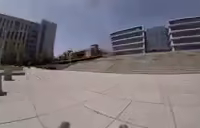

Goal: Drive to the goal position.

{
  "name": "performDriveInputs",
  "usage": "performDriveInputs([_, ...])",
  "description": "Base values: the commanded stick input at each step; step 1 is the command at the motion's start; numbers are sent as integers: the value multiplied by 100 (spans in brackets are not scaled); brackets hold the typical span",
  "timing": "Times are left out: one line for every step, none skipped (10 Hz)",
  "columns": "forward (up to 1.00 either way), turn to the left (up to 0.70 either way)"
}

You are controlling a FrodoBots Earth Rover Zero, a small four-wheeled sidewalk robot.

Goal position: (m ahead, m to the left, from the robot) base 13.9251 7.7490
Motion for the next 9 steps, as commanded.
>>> performDriveInputs([70,0])
performDriveInputs([70,0])
performDriveInputs([70,0])
performDriveInputs([70,0])
performDriveInputs([70,0])
performDriveInputs([70,0])
performDriveInputs([70,0])
performDriveInputs([70,0])
performDriveInputs([70,0])
